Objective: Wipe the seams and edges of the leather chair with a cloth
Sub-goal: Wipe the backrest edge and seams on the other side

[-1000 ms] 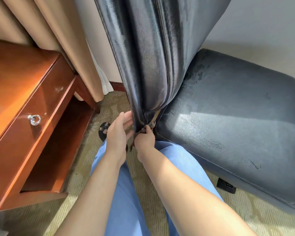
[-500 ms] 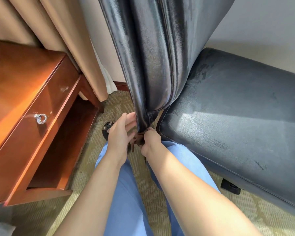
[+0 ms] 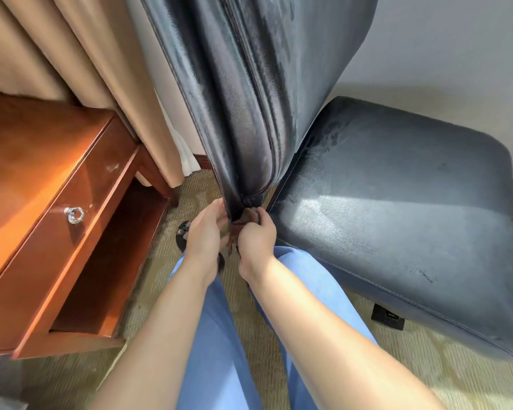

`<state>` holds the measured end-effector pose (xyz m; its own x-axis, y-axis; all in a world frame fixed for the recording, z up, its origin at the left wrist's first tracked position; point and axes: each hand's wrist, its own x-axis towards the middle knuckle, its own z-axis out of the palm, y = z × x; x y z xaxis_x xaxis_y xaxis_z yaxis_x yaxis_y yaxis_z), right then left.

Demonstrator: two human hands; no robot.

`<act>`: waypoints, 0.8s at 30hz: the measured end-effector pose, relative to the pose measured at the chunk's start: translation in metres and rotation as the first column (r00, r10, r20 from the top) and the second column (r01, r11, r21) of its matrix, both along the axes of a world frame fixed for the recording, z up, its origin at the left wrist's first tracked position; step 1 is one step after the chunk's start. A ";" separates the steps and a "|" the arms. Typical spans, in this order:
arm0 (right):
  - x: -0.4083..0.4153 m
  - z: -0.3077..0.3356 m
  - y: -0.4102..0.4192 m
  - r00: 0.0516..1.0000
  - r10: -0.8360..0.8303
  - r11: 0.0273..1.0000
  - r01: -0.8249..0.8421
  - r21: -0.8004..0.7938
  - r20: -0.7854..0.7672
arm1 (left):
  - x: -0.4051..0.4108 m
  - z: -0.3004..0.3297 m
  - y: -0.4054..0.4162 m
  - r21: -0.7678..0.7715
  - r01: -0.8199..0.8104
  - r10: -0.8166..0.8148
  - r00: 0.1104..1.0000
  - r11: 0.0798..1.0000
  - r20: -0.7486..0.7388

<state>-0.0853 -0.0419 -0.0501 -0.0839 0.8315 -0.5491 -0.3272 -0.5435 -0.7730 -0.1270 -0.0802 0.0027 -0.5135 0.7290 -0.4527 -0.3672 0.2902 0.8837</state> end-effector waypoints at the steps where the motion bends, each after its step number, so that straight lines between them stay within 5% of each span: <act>1: 0.000 0.000 -0.001 1.000 -0.001 0.998 -0.001 0.062 0.030 | 0.001 0.001 0.000 0.005 -0.005 0.005 1.000 1.000 0.012; 5: 0.002 0.003 -0.006 0.977 -0.029 0.959 -0.032 0.281 0.213 | 0.004 0.004 0.001 0.029 -0.011 0.010 0.999 1.000 0.034; 10: 0.001 0.003 0.005 0.904 -0.082 0.927 -0.085 0.364 0.419 | 0.002 0.000 0.001 0.022 -0.029 0.028 0.999 0.999 0.019; 17: -0.006 0.001 0.014 0.763 -0.020 0.949 -0.188 0.252 0.646 | -0.004 -0.015 0.007 -0.010 -0.094 0.095 0.995 0.995 0.011; 21: -0.001 -0.018 0.023 0.754 0.155 0.978 -0.208 0.008 0.638 | -0.007 -0.024 0.007 -0.014 -0.106 0.106 0.994 0.994 -0.010; 24: -0.004 -0.030 0.025 0.757 0.184 0.977 -0.210 -0.033 0.627 | -0.011 -0.032 0.009 -0.020 -0.091 0.091 0.996 0.996 -0.012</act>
<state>-0.0892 -0.0169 -0.0796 0.1017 0.8555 -0.5077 0.3454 -0.5090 -0.7884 -0.1382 -0.0711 -0.0298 -0.5822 0.6697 -0.4611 -0.3832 0.2741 0.8820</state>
